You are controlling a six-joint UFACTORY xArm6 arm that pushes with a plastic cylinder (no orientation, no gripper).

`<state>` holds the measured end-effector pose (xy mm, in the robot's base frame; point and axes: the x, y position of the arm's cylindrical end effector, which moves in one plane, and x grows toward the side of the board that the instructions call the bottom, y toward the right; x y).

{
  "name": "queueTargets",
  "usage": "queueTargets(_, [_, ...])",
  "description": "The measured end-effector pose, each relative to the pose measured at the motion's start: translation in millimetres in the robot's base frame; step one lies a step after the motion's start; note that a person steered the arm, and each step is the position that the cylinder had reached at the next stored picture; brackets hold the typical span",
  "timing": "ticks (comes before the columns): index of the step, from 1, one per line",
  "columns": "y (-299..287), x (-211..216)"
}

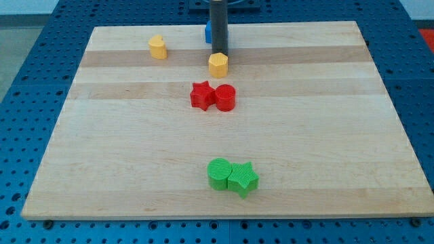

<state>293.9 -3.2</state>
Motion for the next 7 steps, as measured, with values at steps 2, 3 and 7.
queueTargets(2, [-2,32])
queueTargets(3, [-2,45])
queueTargets(7, [16,53])
